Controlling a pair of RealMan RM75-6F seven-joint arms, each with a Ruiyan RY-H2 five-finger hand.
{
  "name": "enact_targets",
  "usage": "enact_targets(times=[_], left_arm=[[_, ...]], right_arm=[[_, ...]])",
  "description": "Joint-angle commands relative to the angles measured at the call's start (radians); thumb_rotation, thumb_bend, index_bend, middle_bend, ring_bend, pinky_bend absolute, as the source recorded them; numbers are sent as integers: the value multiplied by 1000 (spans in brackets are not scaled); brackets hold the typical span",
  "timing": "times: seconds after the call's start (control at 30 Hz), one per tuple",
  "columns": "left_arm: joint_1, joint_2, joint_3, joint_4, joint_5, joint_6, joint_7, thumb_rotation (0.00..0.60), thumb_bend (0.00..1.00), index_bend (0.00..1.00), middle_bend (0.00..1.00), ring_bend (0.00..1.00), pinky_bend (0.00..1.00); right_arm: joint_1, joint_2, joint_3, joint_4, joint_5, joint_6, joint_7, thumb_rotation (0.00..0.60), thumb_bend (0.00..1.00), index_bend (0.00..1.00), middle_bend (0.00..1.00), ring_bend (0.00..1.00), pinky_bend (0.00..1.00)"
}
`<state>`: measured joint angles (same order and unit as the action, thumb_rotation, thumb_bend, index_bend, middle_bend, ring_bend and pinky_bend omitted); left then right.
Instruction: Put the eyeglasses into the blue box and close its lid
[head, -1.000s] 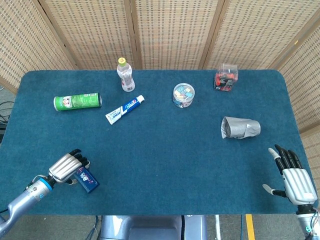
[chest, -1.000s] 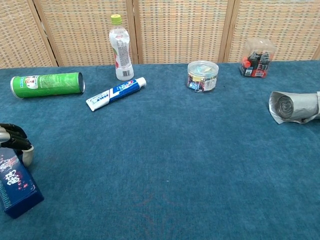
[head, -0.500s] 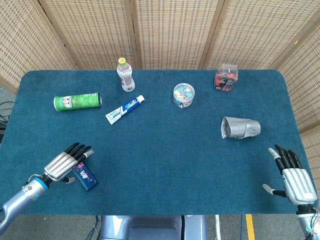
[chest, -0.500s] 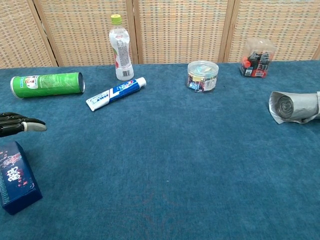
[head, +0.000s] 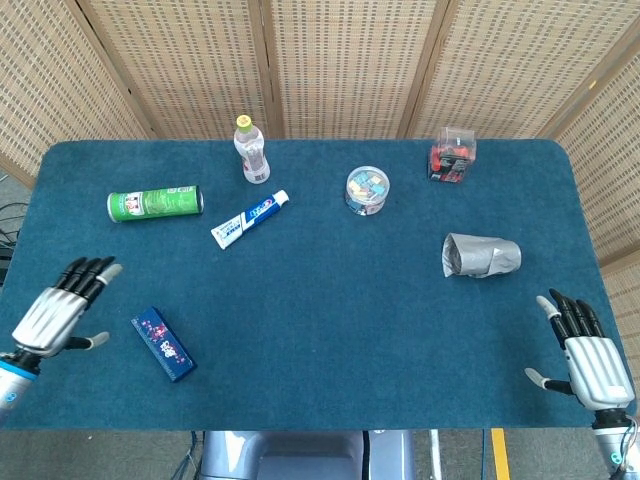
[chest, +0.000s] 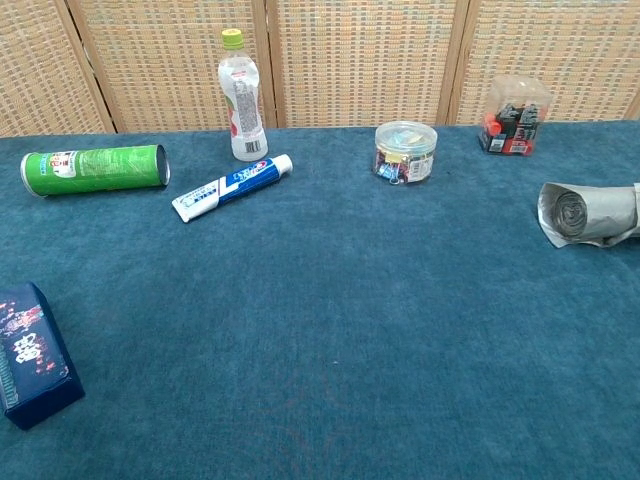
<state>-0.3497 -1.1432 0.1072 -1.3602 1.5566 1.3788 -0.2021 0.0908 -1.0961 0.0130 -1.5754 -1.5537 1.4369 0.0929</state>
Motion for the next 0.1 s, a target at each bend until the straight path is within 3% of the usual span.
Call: enact_targets(times=[0.03, 0.1], left_arm=[[96, 0, -90, -71, -171, 74, 50, 600, 87, 0, 0, 0, 0], [113, -3, -107, -84, -208, 84, 63, 600, 91, 0, 0, 0, 0]], right_arm=[[0, -1, 1, 1, 0, 1, 0, 600, 0, 0, 0, 0, 0], [-1, -2, 1, 1, 0, 3, 1, 600, 0, 0, 0, 0, 0]])
